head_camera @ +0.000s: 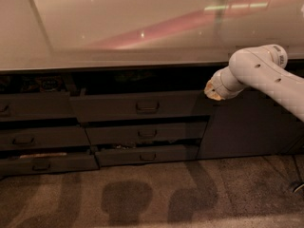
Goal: Open top drawer
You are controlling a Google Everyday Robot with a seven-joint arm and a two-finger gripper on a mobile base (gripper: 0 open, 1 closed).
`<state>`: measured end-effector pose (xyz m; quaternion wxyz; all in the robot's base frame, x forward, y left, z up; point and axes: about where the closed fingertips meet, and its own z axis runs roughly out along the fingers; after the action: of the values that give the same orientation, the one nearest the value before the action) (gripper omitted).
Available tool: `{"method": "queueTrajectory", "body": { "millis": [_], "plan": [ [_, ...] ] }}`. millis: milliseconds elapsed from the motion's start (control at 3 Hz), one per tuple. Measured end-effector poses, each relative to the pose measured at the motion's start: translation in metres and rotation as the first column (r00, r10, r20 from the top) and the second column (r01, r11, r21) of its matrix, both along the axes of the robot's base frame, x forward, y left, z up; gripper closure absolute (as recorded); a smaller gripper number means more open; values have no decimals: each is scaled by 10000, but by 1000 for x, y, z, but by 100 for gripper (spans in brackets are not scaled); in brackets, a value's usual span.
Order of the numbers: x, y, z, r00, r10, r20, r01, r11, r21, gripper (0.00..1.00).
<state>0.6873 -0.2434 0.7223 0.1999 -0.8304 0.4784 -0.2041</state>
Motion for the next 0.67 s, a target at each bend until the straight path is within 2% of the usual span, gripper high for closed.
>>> {"method": "queueTrajectory", "body": {
  "millis": [333, 667],
  "plan": [
    [0, 0, 0, 10000, 0, 0, 0, 10000, 0, 81],
    [0, 0, 0, 10000, 0, -1, 0, 10000, 0, 58]
  ]
}}
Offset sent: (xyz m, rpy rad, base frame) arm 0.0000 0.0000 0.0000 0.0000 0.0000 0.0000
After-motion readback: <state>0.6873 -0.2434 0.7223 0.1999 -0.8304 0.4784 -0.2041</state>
